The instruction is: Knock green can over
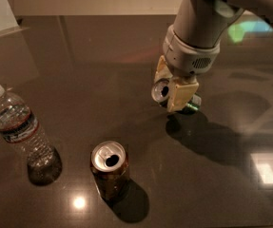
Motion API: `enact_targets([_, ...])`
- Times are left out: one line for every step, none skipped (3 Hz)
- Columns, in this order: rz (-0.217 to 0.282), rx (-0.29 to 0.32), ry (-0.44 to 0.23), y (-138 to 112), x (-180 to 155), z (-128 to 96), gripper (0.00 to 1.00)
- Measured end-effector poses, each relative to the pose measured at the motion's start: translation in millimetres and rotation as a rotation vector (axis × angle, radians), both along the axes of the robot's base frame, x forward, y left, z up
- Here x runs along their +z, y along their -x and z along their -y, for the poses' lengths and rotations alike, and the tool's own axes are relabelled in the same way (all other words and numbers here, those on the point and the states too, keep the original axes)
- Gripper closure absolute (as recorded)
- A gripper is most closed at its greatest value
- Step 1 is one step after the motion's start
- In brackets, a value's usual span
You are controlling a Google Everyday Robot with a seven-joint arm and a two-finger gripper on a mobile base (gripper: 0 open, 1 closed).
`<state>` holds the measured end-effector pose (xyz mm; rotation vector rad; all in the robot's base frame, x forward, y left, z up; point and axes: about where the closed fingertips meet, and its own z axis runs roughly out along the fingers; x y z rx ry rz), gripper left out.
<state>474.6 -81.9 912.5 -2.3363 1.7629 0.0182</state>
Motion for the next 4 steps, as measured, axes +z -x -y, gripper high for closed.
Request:
enact_targets([-0.012,0.077,0.095,-1,-11,-4,0.84])
enact_targets([-0.025,0.120,0.166,-10,-24,-6,0.60])
enact_targets([-0.036,0.135,0.207,-23,-35,-4,0.37])
enact_targets([-0.049,0.130,0.219,-34,-44,-3,0.13])
